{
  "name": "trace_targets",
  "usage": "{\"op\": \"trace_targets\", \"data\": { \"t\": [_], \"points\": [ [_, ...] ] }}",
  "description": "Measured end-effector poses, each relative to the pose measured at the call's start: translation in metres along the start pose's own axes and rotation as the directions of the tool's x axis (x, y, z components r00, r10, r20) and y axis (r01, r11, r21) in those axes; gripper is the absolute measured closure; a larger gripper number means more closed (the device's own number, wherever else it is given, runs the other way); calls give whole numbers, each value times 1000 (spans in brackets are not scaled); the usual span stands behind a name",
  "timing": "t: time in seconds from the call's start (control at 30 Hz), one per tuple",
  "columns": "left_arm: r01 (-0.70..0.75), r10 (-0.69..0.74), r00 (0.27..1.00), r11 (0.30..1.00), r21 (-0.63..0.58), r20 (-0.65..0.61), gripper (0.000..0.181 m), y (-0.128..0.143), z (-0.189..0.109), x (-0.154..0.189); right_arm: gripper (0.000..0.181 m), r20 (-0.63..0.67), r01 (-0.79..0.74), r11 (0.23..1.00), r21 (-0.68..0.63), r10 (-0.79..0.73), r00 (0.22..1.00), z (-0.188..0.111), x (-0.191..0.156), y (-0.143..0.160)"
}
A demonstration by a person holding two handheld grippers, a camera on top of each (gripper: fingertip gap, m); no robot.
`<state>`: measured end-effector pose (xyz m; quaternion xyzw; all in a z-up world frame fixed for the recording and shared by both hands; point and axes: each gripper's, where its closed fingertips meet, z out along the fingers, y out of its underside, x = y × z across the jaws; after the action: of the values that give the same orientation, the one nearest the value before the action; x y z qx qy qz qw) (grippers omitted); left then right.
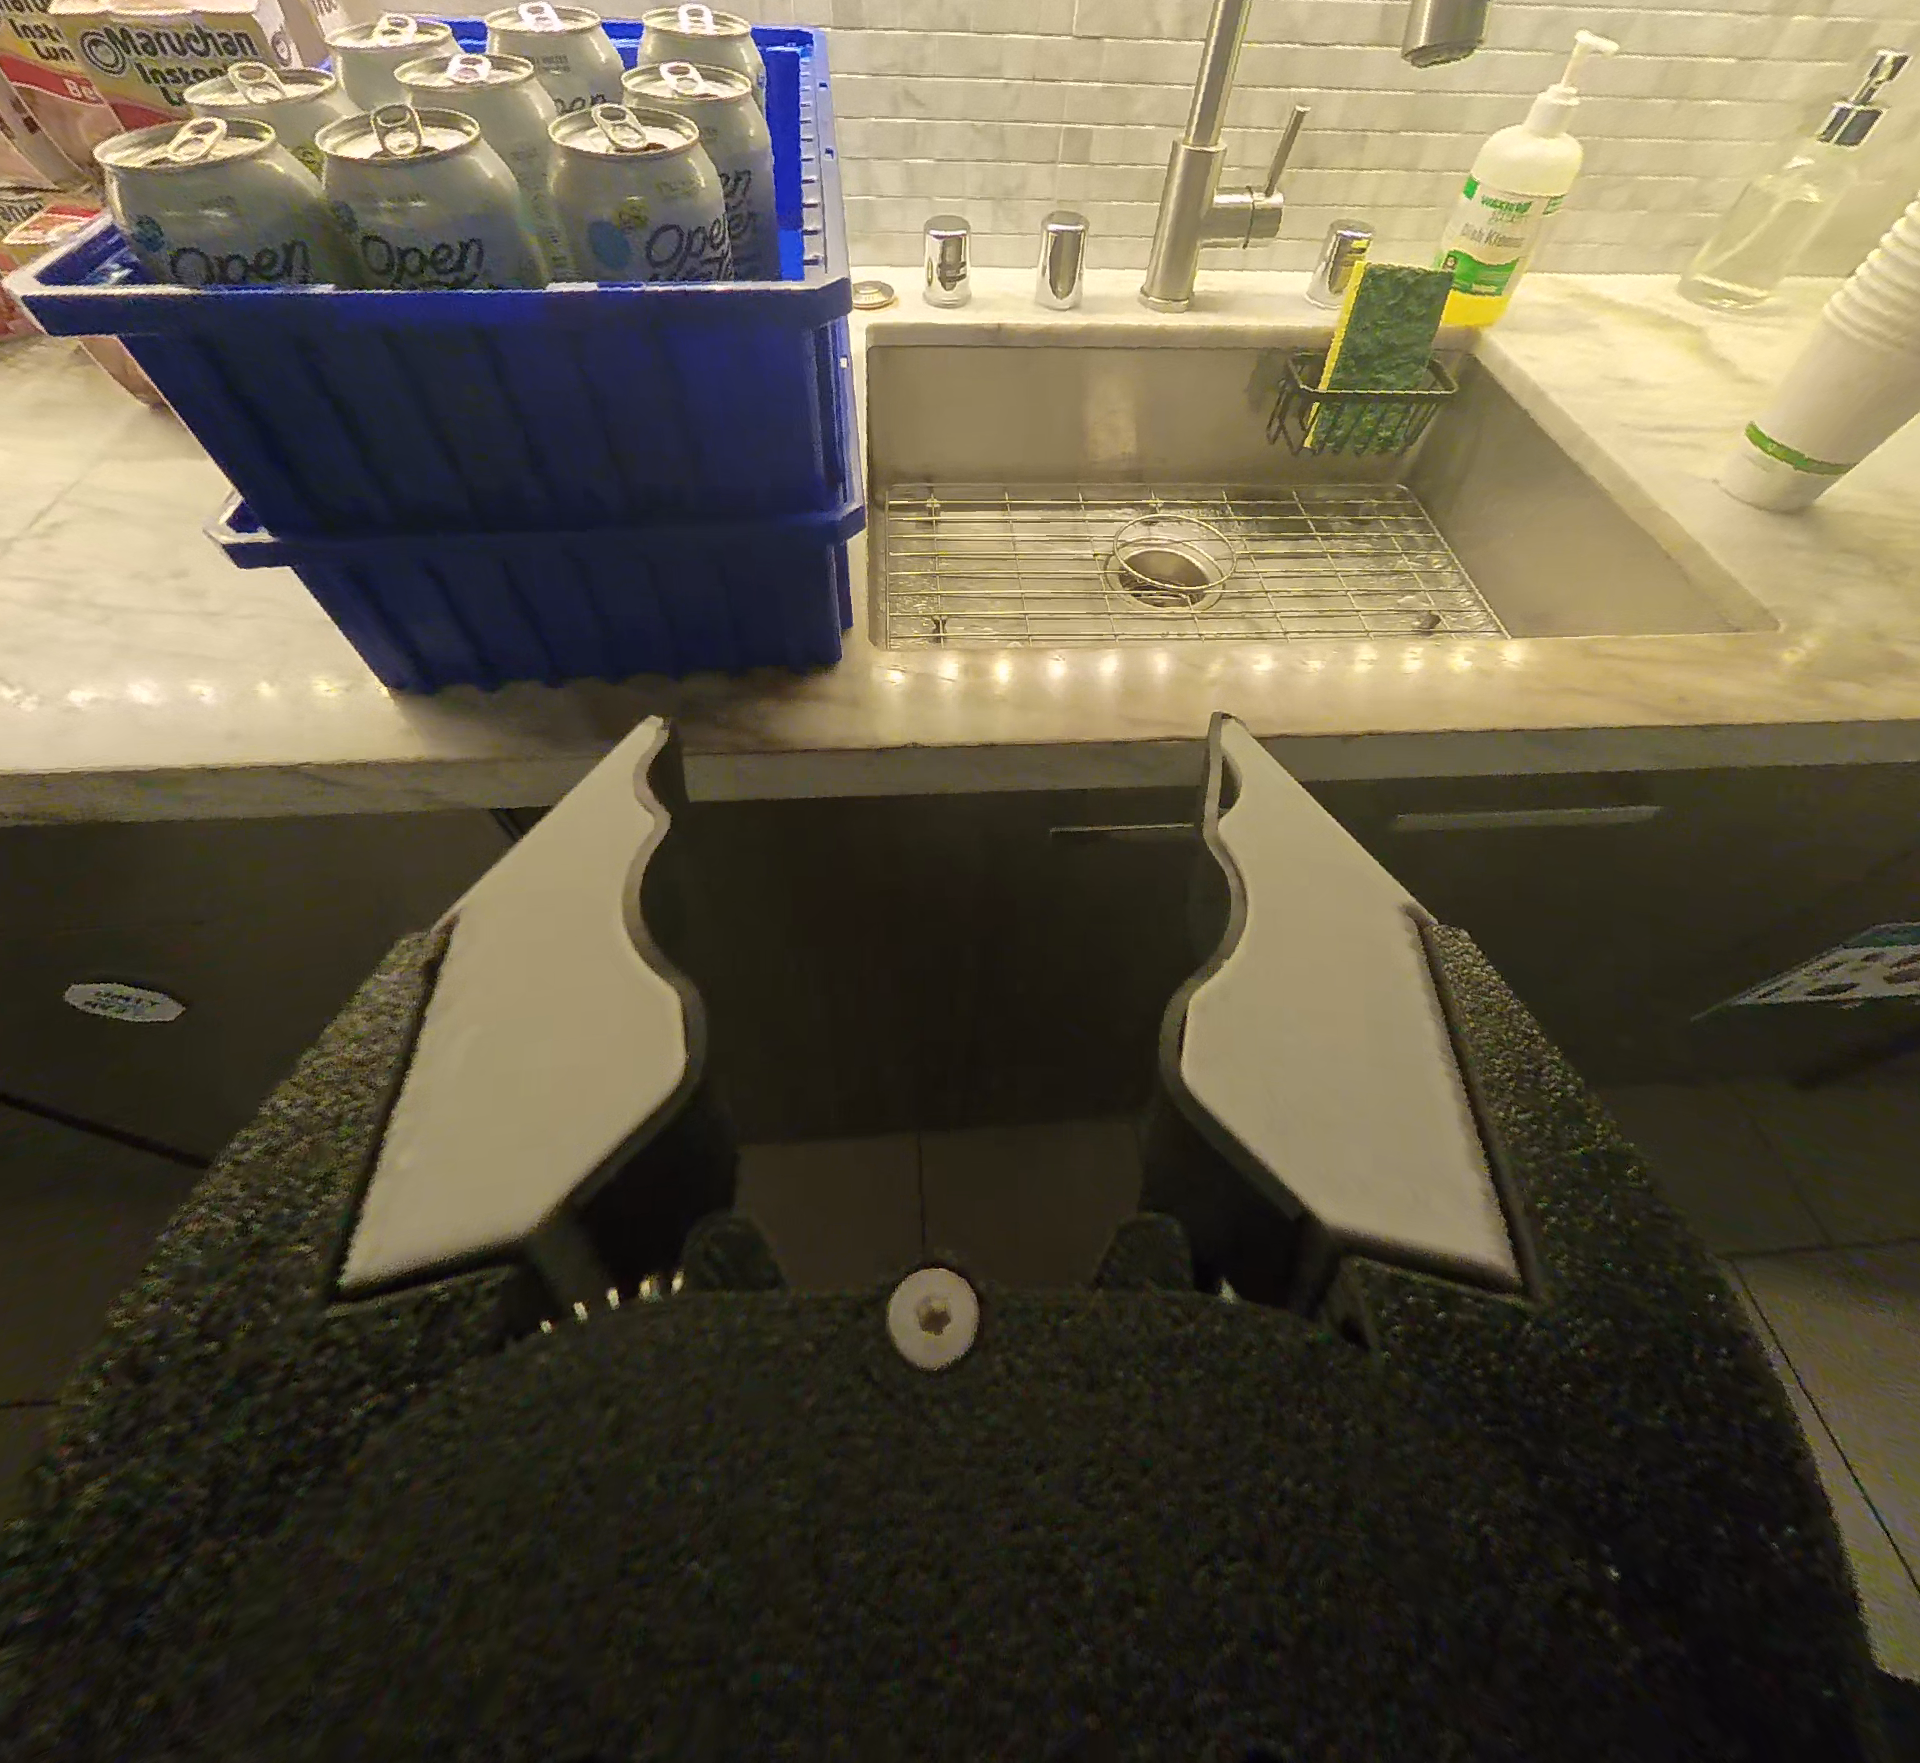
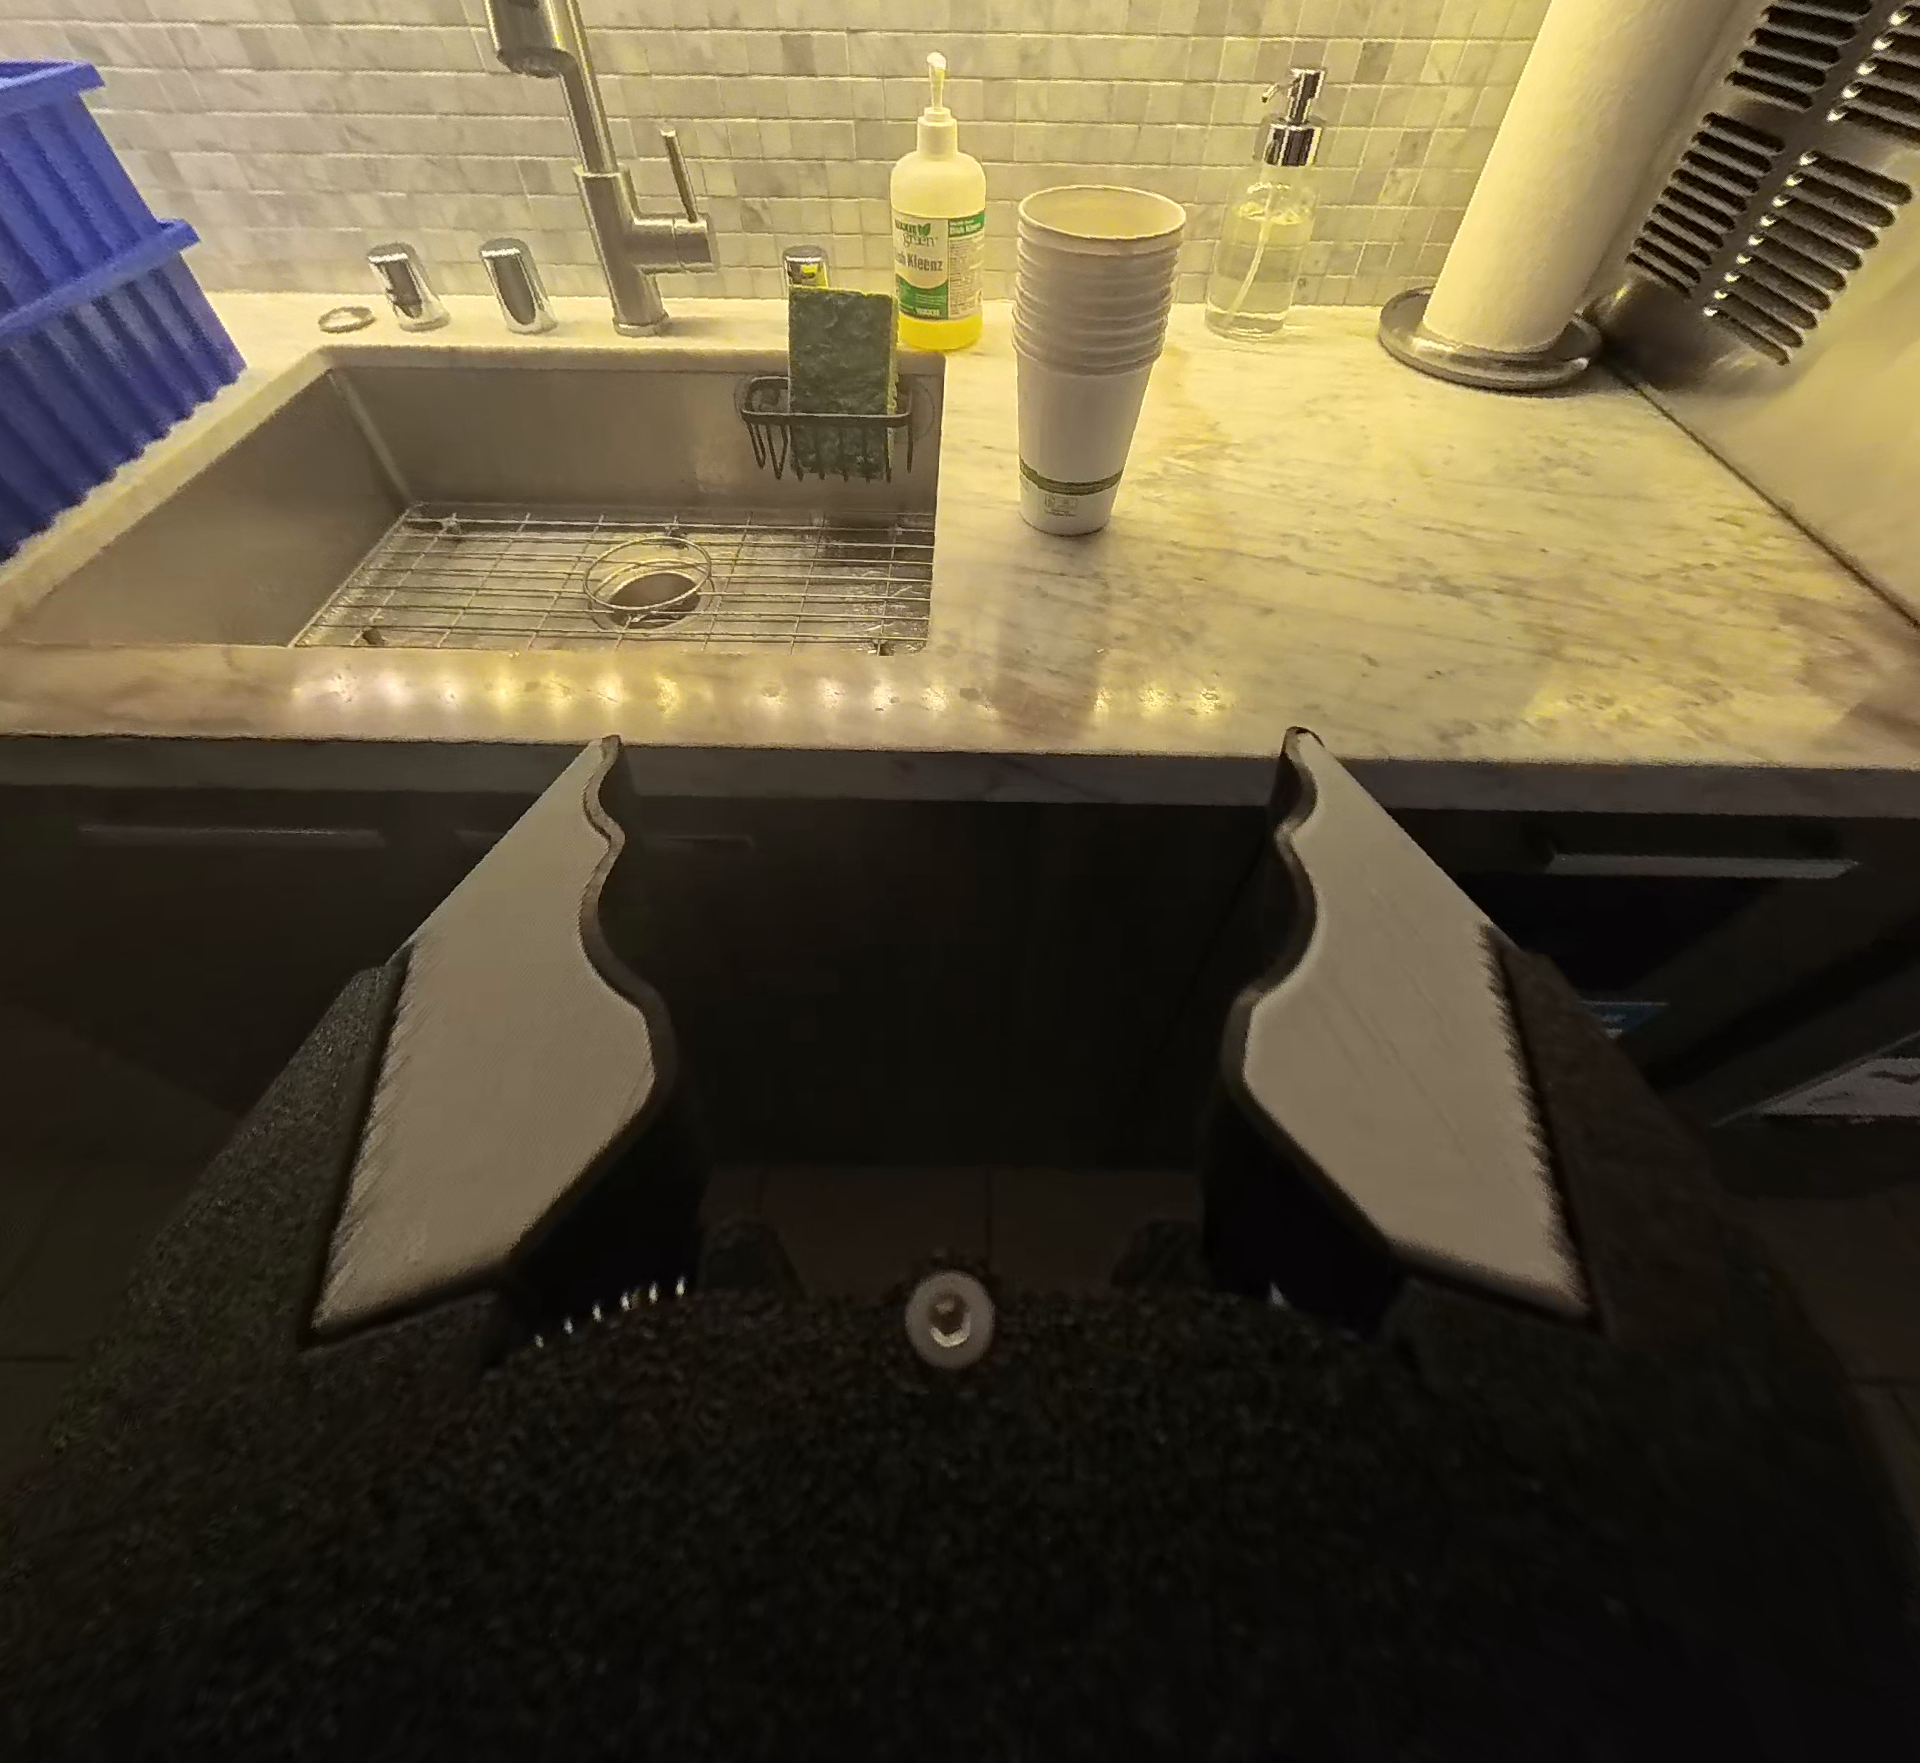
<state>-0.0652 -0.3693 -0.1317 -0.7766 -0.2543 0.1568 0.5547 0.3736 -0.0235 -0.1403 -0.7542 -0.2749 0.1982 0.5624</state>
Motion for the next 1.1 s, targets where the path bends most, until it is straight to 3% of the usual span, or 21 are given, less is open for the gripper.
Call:
{"op": "trace_targets", "data": {
  "t": [0.43,0.53,0.7,0.77,0.9,1.0,1.1],
  "points": [
    [-7,7,1000,1000,-1,-11,84,0,-2,8,64,13,-15,1000,-8,15,1000,-5,-2,7],
    [3,-4,999,1000,-23,-43,93,2,0,18,77,67,-40,999,-9,40,997,-8,-16,6],
    [0,-6,998,997,-80,-70,131,16,12,44,152,285,-74,996,54,55,957,-25,-93,-22],
    [-24,19,998,996,-90,-52,145,23,21,57,167,363,-66,993,97,27,931,-34,-135,-39],
    [-101,96,994,990,-100,-60,181,31,39,94,181,616,-36,995,91,-28,787,-59,-241,-63],
    [-142,132,987,983,-117,-91,181,32,52,126,181,813,24,998,66,-67,579,-92,-321,-69],
    [-208,195,975,969,-129,-109,181,33,62,151,181,883,131,980,152,-195,428,-122,-372,-71]
  ]
}}
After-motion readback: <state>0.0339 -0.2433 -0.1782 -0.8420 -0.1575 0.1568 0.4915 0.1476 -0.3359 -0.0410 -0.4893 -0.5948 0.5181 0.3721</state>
